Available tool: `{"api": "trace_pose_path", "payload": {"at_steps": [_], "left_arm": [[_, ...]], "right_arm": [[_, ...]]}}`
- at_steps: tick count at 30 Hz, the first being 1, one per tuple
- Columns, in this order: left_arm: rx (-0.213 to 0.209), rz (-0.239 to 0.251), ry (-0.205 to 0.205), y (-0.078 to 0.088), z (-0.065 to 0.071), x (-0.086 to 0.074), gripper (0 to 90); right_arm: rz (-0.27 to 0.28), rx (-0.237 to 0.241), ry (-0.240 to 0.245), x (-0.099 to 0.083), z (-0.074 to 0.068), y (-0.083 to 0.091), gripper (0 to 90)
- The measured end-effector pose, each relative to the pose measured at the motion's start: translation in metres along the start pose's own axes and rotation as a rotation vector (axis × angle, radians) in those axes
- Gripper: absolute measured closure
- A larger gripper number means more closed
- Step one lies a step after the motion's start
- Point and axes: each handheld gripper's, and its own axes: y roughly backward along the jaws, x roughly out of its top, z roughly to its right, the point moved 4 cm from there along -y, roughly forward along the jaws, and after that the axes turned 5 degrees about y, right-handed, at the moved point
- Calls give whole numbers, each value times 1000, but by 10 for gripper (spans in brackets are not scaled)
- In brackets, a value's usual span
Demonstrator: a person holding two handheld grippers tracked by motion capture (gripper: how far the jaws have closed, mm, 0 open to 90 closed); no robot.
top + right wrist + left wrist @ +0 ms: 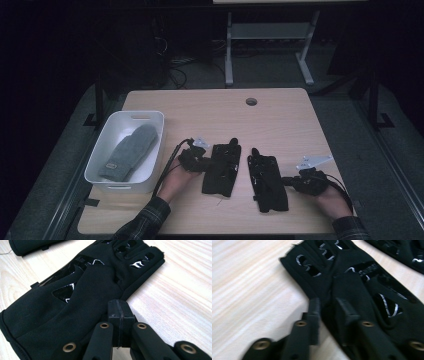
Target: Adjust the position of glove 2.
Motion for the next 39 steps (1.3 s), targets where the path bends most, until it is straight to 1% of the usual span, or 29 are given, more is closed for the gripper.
{"api": "trace_pose_path", "payload": {"at_steps": [1, 3, 4, 5, 6, 8, 10, 11, 12, 13, 15, 18, 20, 23, 25, 27, 29, 30, 34, 37, 38, 39], "left_arm": [[2, -2, -3, 0, 0, 1, 823], [4, -6, 1, 1, 0, 1, 854], [2, -10, 3, 1, 0, 1, 862], [-5, -11, 14, 1, 0, 1, 866], [-8, -10, 24, 1, 0, 1, 869], [-11, -16, 30, 3, -1, 1, 873], [-24, -16, 38, 4, -2, 1, 875], [-31, -15, 42, 6, -2, 1, 875], [-42, 0, 62, 7, 0, 1, 876], [-51, 4, 66, 9, 0, 0, 876], [-69, 2, 61, 14, 0, -1, 876], [-96, 18, 72, 20, 2, -2, 877], [-108, 27, 77, 23, 3, -1, 877], [-131, 52, 94, 24, 5, 1, 877], [-145, 61, 96, 25, 7, 3, 877], [-165, 76, 104, 25, 10, 6, 877], [-171, 87, 107, 25, 12, 9, 877], [-170, 91, 102, 25, 12, 10, 877], [-176, 110, 113, 24, 13, 14, 877], [-182, 123, 106, 26, 15, 19, 877], [-189, 127, 103, 26, 16, 20, 877], [-195, 130, 100, 27, 17, 22, 877]], "right_arm": [[-1, 7, 2, 0, -1, 0, 900], [-2, 8, 9, 0, -1, 0, 900], [-4, 12, 9, 0, -1, -1, 900], [-8, 17, 14, 0, -1, -1, 900], [-9, 22, 8, 0, -2, -1, 900], [-10, 29, 15, 0, -3, -3, 900], [-10, 37, 19, 0, -4, -3, 900], [-15, 41, 14, 1, -5, -3, 900], [-17, 43, 18, 1, -6, -3, 900], [-15, 46, 20, 2, -6, -4, 900], [-16, 50, 26, 2, -8, -5, 900], [-14, 60, 35, 5, -11, -7, 900], [-13, 66, 50, 7, -13, -9, 900], [-13, 71, 48, 9, -16, -11, 900], [-14, 74, 57, 10, -17, -12, 900], [-15, 77, 53, 11, -18, -14, 900], [-10, 80, 59, 12, -18, -15, 900], [-11, 83, 61, 12, -19, -16, 900], [-12, 88, 60, 14, -21, -17, 900], [-7, 88, 71, 15, -21, -18, 900], [-12, 87, 62, 15, -22, -18, 900], [-10, 89, 65, 16, -22, -18, 900]]}}
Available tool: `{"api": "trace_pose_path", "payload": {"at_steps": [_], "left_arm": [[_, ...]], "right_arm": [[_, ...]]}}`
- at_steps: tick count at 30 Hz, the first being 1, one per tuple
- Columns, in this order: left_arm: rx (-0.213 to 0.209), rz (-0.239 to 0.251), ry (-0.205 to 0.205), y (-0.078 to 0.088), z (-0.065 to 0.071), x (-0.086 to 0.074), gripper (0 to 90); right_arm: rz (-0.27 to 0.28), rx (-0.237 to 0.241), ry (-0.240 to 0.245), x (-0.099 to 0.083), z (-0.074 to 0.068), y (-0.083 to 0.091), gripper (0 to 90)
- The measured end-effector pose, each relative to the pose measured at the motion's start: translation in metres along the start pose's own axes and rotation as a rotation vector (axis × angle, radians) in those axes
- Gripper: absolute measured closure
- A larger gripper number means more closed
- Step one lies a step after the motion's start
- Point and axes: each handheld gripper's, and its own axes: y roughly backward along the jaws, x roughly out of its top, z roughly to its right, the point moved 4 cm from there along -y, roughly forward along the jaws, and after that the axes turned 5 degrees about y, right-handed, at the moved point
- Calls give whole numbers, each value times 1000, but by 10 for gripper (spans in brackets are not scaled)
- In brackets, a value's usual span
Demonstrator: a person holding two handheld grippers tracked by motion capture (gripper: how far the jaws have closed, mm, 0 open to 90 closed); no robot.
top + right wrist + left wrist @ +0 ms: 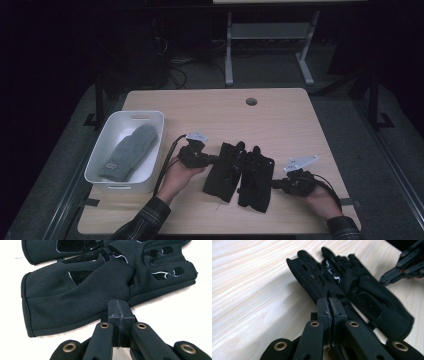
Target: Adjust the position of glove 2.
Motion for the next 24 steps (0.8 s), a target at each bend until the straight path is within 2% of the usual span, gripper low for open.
{"api": "trace_pose_path", "payload": {"at_steps": [15, 24], "left_arm": [[-69, 47, -29, 1, 11, 26, 879], [-91, 57, -53, -6, 24, 37, 879]], "right_arm": [[10, 15, 6, 18, 1, -16, 900], [21, 12, 12, 24, 3, -23, 900]]}}
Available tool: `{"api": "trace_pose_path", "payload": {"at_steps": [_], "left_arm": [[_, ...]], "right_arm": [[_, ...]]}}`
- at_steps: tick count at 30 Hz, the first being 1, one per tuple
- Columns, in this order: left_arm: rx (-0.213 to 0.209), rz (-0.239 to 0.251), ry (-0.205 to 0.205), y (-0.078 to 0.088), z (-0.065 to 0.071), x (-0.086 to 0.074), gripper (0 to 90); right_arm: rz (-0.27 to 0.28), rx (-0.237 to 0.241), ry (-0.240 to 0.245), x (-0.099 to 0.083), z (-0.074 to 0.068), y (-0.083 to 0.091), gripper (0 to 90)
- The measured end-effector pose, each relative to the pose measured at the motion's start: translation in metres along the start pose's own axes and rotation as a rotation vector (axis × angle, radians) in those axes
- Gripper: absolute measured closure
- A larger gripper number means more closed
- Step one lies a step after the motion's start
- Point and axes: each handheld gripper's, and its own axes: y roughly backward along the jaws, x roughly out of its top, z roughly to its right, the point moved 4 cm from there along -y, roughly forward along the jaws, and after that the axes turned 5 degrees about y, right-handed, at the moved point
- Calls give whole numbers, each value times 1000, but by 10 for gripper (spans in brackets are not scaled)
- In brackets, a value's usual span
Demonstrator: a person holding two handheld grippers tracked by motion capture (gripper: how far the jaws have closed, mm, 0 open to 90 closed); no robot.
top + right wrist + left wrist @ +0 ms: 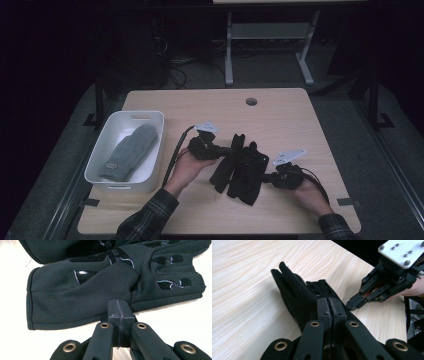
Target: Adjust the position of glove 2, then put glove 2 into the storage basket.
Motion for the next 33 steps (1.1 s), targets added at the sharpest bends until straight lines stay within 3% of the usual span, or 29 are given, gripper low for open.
{"api": "trace_pose_path", "payload": {"at_steps": [9, 14, 18, 23, 28, 33], "left_arm": [[-22, -20, -11, -13, 6, 1, 880], [-21, -24, -17, -19, 11, 3, 880], [-13, -25, -21, -22, 14, 4, 880], [-20, -34, -29, -31, 18, 5, 880], [-28, -46, -28, -41, 23, 5, 880], [-43, -52, -22, -51, 28, 4, 880]], "right_arm": [[6, -10, 29, 13, 0, -11, 900], [17, -13, 18, 13, 1, -8, 900], [54, -36, -1, 13, 7, 2, 812], [97, -108, -41, 5, 25, 17, 665], [93, -181, -76, -6, 40, 23, 534], [100, -214, -106, -12, 49, 28, 501]]}}
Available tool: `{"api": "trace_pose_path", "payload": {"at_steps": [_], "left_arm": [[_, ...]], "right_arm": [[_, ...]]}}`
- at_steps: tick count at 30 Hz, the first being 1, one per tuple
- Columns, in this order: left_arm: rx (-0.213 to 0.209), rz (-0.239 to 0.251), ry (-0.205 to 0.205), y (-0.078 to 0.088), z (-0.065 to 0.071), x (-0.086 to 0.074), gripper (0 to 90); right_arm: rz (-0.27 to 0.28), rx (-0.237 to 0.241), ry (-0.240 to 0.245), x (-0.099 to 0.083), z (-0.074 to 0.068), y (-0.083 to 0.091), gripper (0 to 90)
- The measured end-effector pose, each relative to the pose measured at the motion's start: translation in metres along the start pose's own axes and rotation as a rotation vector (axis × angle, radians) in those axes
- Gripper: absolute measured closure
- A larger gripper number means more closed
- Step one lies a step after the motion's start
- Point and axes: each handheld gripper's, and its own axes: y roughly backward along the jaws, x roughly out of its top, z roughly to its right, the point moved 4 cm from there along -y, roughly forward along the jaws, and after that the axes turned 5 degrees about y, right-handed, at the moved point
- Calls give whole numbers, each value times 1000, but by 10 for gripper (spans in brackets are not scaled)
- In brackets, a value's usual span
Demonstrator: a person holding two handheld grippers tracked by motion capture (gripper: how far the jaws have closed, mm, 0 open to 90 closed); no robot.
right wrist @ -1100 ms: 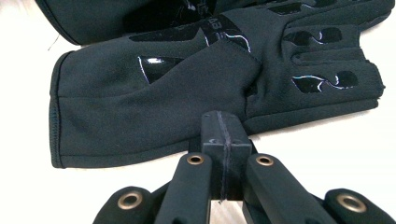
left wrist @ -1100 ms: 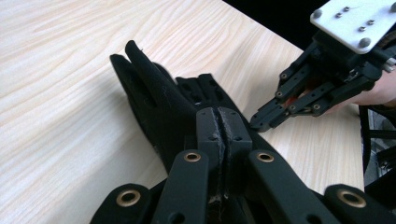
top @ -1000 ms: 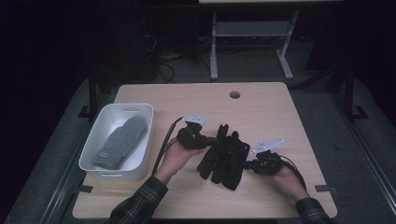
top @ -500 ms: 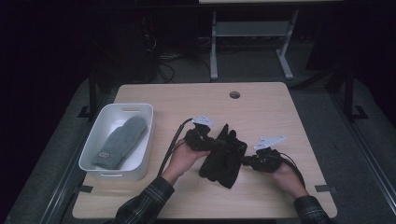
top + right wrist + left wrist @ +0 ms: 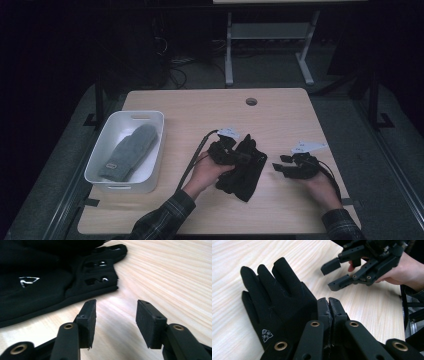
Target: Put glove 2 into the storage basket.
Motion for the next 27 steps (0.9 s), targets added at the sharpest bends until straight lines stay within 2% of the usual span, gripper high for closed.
{"api": "trace_pose_path", "payload": {"at_steps": [6, 13, 16, 18, 20, 27], "left_arm": [[-19, -20, 3, -16, 5, -1, 887], [-48, -25, 10, -31, 8, -2, 866], [-40, -22, -6, -33, 11, -1, 824], [-47, -28, -15, -32, 14, -1, 843], [-49, -48, -37, -31, 17, -2, 892], [-63, -139, -75, -36, 32, -24, 894]], "right_arm": [[-8, -41, -11, -3, 6, -1, 449], [-7, -57, -18, -4, 9, 0, 422], [-6, -62, -19, -5, 11, 0, 411], [-3, -67, -24, -6, 13, 1, 405], [-4, -74, -32, -6, 14, 2, 397], [-13, -90, -31, -10, 19, 2, 386]]}}
